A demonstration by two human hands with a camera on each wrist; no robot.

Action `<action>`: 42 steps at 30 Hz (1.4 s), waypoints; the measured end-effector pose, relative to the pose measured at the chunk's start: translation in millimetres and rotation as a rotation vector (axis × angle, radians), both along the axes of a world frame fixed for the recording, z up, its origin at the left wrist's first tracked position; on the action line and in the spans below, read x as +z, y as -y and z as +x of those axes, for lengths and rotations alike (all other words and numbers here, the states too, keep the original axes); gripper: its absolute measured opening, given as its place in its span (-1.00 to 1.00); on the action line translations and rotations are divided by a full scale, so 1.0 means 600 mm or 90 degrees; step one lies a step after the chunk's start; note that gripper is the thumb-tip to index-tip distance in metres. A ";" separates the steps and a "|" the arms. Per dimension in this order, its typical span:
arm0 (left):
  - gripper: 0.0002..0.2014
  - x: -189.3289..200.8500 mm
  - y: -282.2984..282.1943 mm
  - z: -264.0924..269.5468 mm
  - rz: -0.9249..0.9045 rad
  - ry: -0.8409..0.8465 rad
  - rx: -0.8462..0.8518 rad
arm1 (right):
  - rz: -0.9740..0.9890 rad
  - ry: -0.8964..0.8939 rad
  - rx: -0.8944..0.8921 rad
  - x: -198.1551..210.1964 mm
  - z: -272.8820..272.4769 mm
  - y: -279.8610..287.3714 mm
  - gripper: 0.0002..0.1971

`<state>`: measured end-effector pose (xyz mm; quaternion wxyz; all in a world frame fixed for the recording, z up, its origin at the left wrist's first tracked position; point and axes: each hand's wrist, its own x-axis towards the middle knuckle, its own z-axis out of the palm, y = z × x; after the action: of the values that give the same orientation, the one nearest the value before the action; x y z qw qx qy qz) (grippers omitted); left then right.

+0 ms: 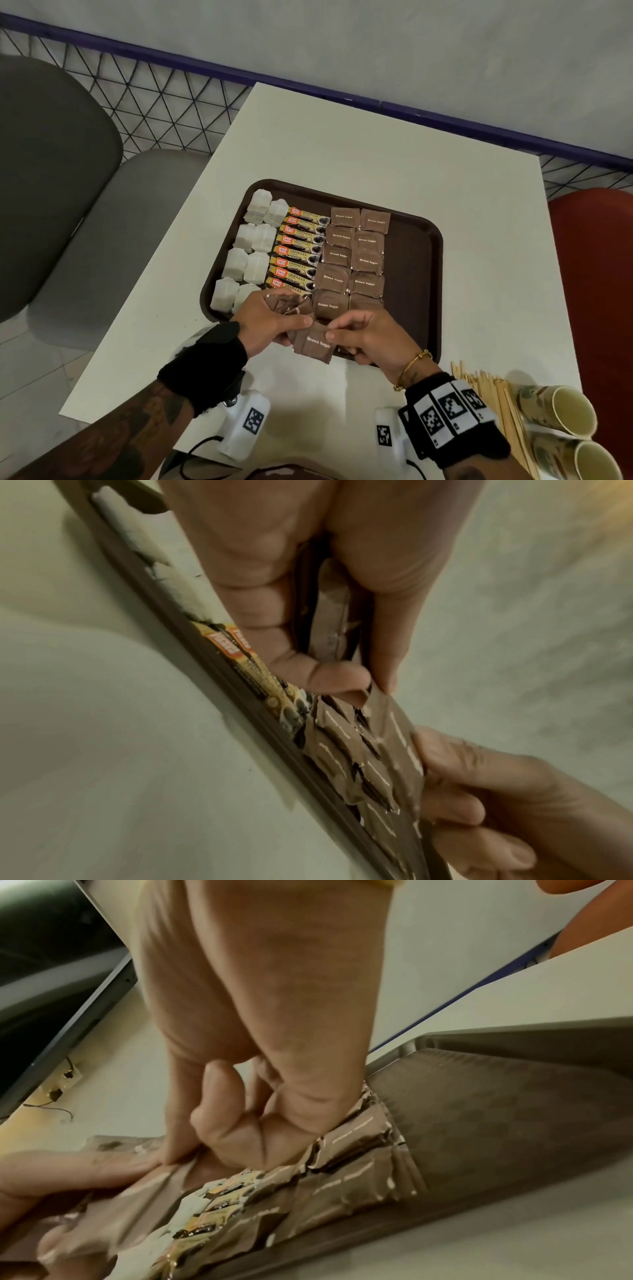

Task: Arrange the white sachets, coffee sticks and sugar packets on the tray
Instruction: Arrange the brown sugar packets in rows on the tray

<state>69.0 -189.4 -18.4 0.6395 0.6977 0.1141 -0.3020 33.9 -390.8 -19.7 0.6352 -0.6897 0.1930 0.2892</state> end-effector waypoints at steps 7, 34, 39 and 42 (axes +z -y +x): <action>-0.76 -0.010 -0.016 0.003 -0.099 -0.102 0.210 | -0.148 0.047 -0.072 -0.016 0.004 0.013 -0.91; -0.50 0.008 0.023 0.002 0.008 0.032 -0.056 | -0.029 0.147 -0.024 0.021 0.019 0.004 -0.91; -0.56 0.006 0.025 -0.002 -0.040 0.021 0.042 | 0.172 0.071 -0.197 0.015 0.008 0.007 -0.83; -0.60 0.001 0.026 0.000 -0.060 0.003 0.106 | 0.157 0.036 -0.140 0.009 0.001 0.012 -0.69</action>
<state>69.2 -204.7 -17.5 0.6948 0.6555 0.1558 -0.2515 34.5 -397.9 -14.4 0.7478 -0.5894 0.2123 0.2196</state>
